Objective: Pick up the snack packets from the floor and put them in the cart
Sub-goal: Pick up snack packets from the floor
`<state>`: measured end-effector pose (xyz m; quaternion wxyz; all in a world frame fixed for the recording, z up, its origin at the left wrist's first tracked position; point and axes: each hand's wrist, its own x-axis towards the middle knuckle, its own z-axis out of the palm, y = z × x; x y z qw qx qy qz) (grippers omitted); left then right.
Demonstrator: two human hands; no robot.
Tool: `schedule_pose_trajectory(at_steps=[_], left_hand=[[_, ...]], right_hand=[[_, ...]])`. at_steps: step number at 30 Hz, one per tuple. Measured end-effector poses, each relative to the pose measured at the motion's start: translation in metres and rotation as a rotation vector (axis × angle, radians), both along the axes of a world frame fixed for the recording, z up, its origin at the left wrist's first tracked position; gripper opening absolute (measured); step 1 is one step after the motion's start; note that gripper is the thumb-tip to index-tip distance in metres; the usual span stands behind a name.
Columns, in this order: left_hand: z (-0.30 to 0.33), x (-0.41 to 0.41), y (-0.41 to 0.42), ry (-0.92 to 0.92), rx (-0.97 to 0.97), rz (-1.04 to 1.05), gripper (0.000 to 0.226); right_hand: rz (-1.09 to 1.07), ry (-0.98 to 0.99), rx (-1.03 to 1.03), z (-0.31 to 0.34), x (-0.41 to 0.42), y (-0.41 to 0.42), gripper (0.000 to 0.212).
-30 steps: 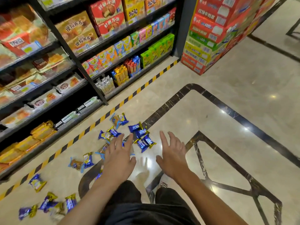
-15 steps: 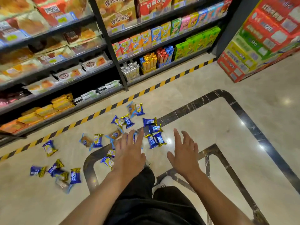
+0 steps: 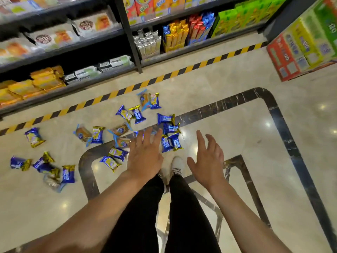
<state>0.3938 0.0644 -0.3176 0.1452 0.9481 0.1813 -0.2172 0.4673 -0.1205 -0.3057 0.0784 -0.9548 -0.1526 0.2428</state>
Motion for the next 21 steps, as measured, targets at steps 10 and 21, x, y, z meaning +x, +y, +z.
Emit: schedule_pose_trajectory(at_steps=[10,21], left_hand=[[-0.235,0.040,-0.030,-0.041,-0.172,0.328,0.080],[-0.514,0.046,-0.035,0.196,-0.336,0.547,0.086]], right_hand=[[0.110,0.111,0.089,-0.223,0.045,0.005,0.092],[0.212,0.325,0.000,-0.501,0.101,-0.006,0.088]])
